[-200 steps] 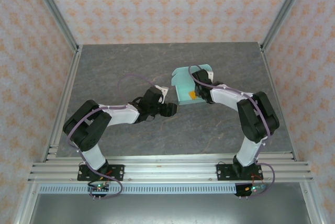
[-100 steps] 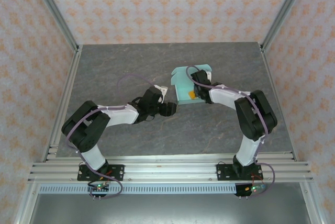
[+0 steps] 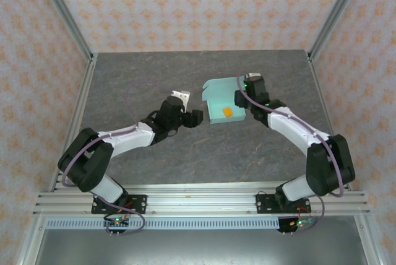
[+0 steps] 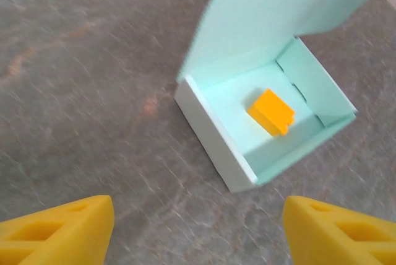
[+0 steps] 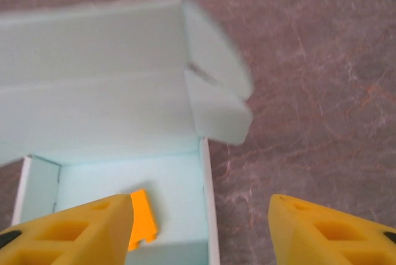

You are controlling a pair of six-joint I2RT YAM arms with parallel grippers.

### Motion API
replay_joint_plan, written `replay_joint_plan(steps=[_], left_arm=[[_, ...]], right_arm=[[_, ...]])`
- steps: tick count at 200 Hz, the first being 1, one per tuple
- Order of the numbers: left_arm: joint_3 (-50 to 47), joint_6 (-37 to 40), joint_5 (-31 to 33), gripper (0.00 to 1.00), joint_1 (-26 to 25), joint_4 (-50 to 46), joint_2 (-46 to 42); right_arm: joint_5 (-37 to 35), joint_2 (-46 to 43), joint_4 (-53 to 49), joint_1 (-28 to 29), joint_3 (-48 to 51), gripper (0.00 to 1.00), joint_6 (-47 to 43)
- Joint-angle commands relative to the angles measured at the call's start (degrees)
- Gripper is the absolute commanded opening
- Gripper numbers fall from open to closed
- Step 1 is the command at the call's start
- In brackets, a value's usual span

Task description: Fold the paper box

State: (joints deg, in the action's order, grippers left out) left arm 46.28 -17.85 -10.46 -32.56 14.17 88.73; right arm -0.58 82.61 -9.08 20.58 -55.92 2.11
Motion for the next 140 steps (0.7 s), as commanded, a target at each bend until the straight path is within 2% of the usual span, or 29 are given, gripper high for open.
replay_joint_plan(steps=[1,37,68,140], left_arm=[[4.1,5.0,-1.7,0.74,2.6,-0.6,1.5],[10.3,11.7,-2.9,0.75,3.6,-4.0,5.9],[14.9,14.0,-3.8,0.75,3.6,-5.4,10.2],[23.4,16.0,-5.5,0.69,3.5,-7.3,16.9]], right_arm=[[9.8,0.3,3.7,-4.7,-1.4,0.62,-4.9],[18.4,5.4,6.0,-9.2,-3.8,0.66,-7.4],[18.9,8.9,6.0,-9.7,-5.8,0.64,-9.4],[21.2,14.5,5.8,-9.8,-9.6,0.39,-10.2]])
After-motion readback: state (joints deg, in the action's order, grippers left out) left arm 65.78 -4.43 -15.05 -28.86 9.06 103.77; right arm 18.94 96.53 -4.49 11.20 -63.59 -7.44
